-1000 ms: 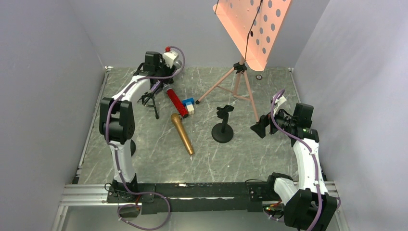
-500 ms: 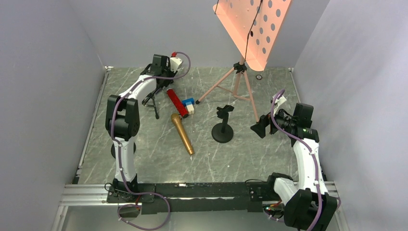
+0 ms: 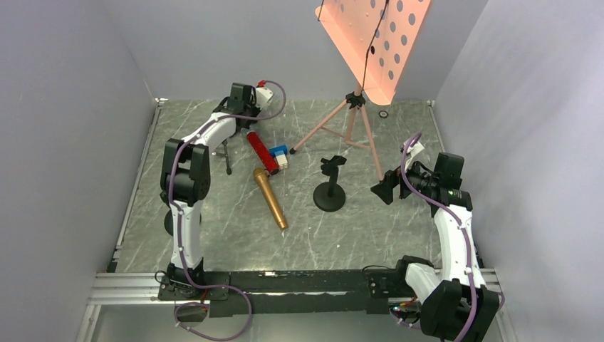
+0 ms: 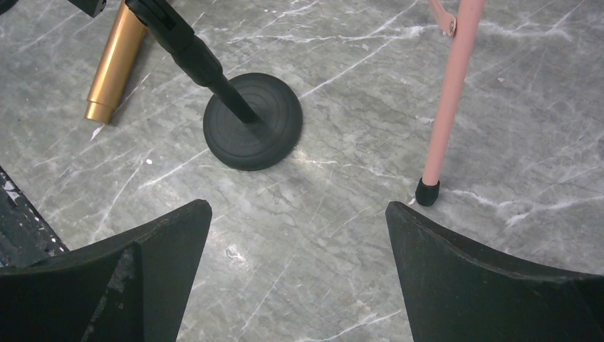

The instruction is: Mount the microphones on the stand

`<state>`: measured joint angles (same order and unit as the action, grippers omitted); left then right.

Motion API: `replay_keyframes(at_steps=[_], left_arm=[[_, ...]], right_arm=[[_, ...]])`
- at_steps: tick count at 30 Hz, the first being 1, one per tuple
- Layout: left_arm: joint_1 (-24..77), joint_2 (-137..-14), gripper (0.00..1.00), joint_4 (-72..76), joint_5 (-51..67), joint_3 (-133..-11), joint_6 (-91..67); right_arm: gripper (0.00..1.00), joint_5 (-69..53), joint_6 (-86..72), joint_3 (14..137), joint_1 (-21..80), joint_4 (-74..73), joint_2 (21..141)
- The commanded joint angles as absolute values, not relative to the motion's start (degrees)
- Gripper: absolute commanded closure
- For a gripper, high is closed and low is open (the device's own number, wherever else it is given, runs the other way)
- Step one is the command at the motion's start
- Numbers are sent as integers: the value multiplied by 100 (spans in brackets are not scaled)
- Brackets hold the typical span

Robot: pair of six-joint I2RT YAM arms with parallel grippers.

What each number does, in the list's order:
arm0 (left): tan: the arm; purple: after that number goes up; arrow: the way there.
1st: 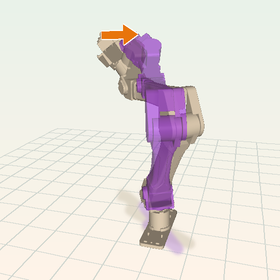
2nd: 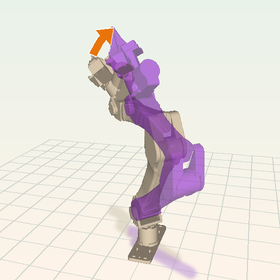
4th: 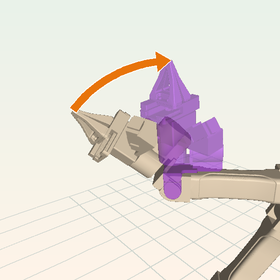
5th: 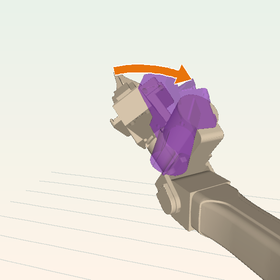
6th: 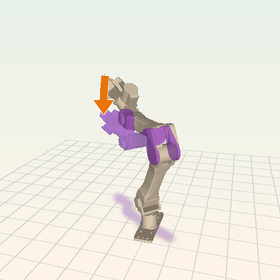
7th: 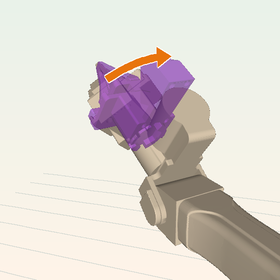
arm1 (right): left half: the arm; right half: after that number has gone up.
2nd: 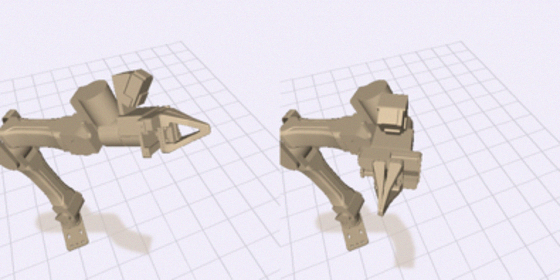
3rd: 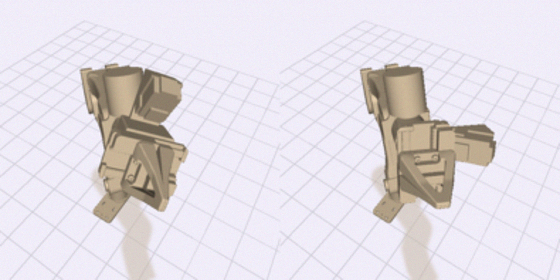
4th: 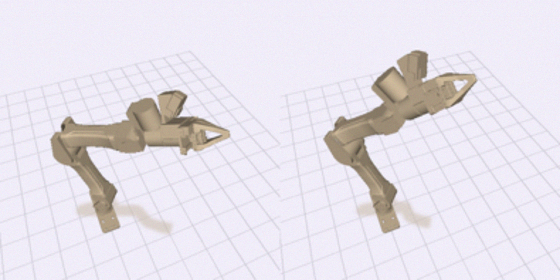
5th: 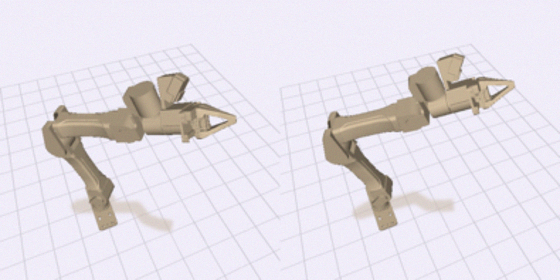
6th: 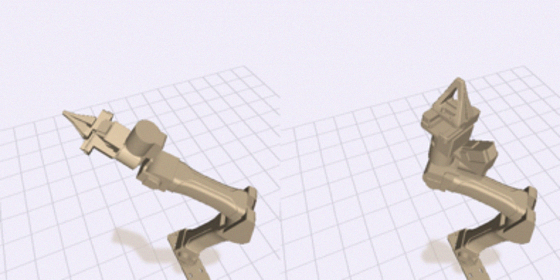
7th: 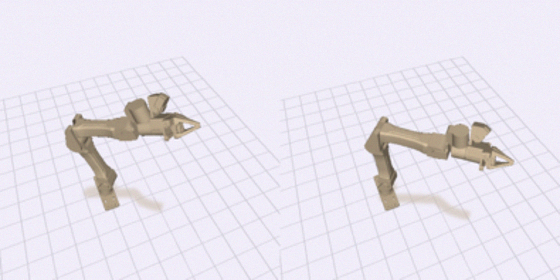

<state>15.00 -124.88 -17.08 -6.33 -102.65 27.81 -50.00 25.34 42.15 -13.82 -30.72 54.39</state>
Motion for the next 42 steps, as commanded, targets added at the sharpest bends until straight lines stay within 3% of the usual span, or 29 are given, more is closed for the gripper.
replay_keyframes(at_steps=[1, 14, 26, 33, 42], left_arm=[[1549, -11662, 100, -816, -501, -9841, 2805], [595, -10268, 100, 1668, 1551, -8262, 1223], [-595, -10182, 100, 6255, 3385, -6148, -260], [-957, -10686, 100, 7970, 3931, -6154, -930], [-1182, -11190, 100, 8629, 4266, -6219, -1528]], right_arm=[[0, -5054, 2644, 4386, -1363, -3036, 5429], [0, -5027, 2643, 4378, -1358, -3030, 5397], [0, -4994, 2625, 4344, -1367, -2981, 5456], [0, -4957, 2617, 4316, -1362, -2944, 5523], [0, -4902, 2614, 4324, -1362, -2936, 5583]])
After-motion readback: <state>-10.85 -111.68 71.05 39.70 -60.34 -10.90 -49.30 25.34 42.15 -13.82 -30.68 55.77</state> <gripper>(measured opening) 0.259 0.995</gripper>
